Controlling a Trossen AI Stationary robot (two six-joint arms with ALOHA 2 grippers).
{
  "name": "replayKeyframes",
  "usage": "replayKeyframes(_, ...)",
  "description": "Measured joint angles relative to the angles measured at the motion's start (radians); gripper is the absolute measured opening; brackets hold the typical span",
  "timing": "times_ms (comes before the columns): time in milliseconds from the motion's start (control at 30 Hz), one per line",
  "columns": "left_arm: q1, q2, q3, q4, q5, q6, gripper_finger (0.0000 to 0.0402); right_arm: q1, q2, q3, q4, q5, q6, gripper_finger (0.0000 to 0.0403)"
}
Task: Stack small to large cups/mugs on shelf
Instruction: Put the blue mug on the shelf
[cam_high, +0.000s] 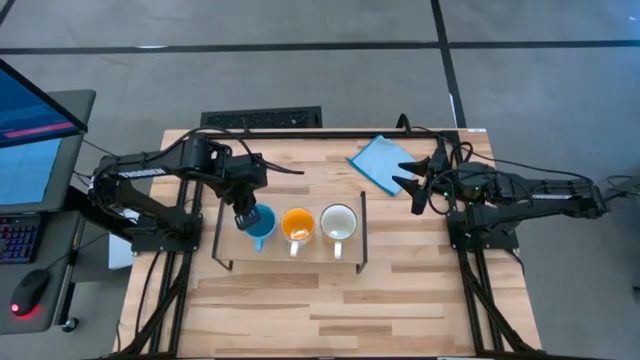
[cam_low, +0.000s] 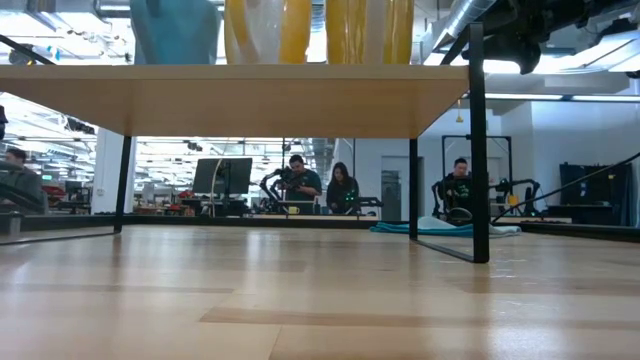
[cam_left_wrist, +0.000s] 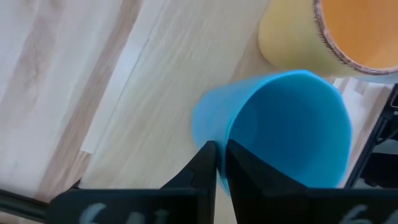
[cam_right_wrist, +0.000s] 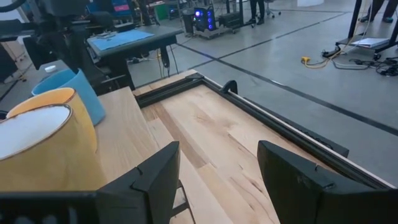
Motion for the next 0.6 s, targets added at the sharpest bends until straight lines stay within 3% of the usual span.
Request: replayKeyframes(600, 0.0, 0.0, -0.001, 0.0, -0.002, -0.003, 0.0025, 0.0, 0.0, 0.0, 0.0, 0.0, 0.0, 0.024)
